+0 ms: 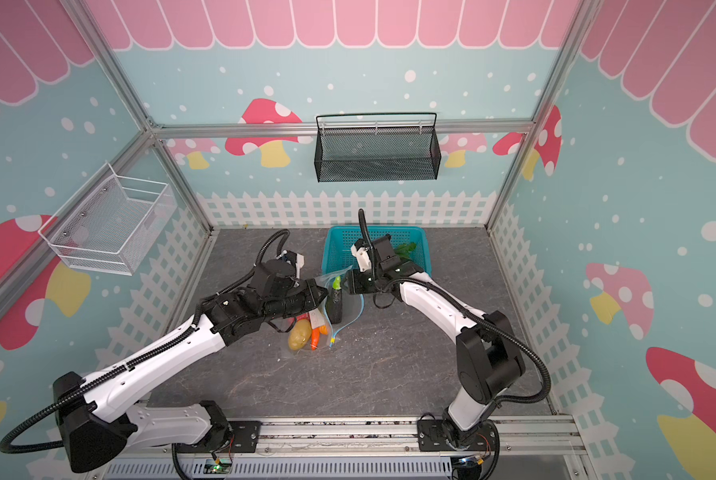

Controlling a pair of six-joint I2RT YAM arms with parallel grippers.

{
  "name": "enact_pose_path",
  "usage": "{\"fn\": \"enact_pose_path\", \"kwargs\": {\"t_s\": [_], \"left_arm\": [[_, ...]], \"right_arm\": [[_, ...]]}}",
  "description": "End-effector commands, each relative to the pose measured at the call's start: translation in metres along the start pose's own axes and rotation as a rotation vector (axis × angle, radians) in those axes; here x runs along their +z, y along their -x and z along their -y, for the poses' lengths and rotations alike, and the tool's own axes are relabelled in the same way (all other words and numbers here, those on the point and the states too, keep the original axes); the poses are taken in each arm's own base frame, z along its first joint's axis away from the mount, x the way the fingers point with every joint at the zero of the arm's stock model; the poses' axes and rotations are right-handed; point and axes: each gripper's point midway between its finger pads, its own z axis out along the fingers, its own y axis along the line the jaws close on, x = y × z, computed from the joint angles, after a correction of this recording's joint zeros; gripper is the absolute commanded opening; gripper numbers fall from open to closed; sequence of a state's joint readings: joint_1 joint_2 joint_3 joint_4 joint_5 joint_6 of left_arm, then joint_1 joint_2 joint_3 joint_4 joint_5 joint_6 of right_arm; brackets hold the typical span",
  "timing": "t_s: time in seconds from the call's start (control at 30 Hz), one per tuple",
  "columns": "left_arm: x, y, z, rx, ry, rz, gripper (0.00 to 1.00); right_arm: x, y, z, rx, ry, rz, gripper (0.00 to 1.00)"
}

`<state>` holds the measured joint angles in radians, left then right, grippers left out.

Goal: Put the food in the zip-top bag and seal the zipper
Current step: 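Raise the right gripper and move it to the bag's blue zipper edge, then grasp the zipper edge farthest from the left gripper with the right gripper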

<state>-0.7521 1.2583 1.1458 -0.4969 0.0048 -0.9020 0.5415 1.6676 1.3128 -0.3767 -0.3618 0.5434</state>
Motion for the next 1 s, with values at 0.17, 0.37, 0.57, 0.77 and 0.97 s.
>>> {"fn": "enact_pose_path", "kwargs": {"t_s": [0.17,0.37,0.57,0.77,0.97], "left_arm": [[-0.01,0.011,-0.01,-0.018,0.032,0.052,0.0],[-0.005,0.011,-0.008,-0.021,0.03,0.038,0.0],[-0.005,0.011,-0.008,-0.021,0.03,0.039,0.0],[-0.007,0.012,-0.006,-0.019,0.028,0.044,0.0],[-0.012,0.015,-0.003,-0.016,0.021,0.05,0.0]], "right_arm": [[-0.027,0.004,-0.01,-0.025,-0.032,0.018,0.55],[-0.057,-0.029,-0.01,0.023,-0.024,0.013,0.59],[-0.068,-0.051,-0.015,0.074,0.031,0.013,0.5],[-0.067,-0.051,-0.022,0.078,0.076,0.018,0.3],[-0.072,-0.045,-0.033,0.072,0.123,0.04,0.15]]}}
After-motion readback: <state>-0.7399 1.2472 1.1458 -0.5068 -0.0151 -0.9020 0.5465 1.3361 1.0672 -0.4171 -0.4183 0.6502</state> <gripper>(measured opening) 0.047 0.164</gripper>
